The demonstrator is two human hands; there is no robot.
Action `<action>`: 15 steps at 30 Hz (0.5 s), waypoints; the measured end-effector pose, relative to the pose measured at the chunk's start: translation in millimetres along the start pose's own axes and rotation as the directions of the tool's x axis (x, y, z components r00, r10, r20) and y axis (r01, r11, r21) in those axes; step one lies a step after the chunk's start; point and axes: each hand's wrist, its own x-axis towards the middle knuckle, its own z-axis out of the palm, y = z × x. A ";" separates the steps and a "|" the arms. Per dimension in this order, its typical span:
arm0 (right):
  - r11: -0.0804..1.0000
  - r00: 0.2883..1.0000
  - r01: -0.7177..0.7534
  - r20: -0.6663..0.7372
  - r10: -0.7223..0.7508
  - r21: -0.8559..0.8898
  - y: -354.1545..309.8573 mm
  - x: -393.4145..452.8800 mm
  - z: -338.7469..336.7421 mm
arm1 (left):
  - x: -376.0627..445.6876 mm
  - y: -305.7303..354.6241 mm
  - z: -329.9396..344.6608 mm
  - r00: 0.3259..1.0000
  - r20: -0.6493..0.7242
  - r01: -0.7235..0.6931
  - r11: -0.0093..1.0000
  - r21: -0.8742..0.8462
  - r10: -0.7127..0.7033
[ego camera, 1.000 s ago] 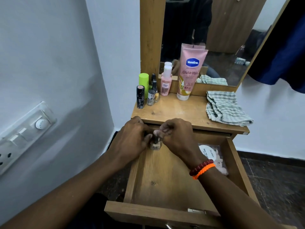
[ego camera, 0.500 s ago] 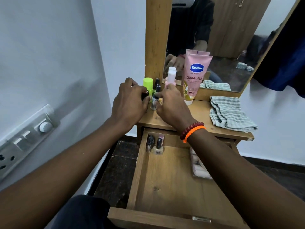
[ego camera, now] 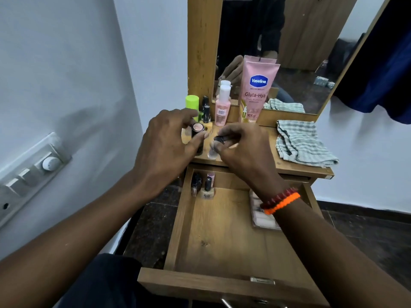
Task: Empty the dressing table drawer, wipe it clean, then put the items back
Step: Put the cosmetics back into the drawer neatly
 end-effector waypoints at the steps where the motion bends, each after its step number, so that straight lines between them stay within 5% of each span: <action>1: 1.000 0.999 -0.022 0.031 0.022 -0.002 0.7 -10.8 -4.9 | -8.8 5.3 -3.5 1.000 0.024 -0.015 1.000 -0.019 0.015; 9: 0.981 0.960 -0.188 0.203 0.193 -0.041 33.4 -60.1 21.0 | -72.6 4.3 20.8 0.945 0.325 -0.016 0.999 -0.048 0.031; 15: 0.987 0.952 -0.153 0.263 0.158 -0.039 47.4 -70.0 47.3 | -82.9 -12.6 37.2 0.902 0.427 0.037 0.997 0.073 -0.065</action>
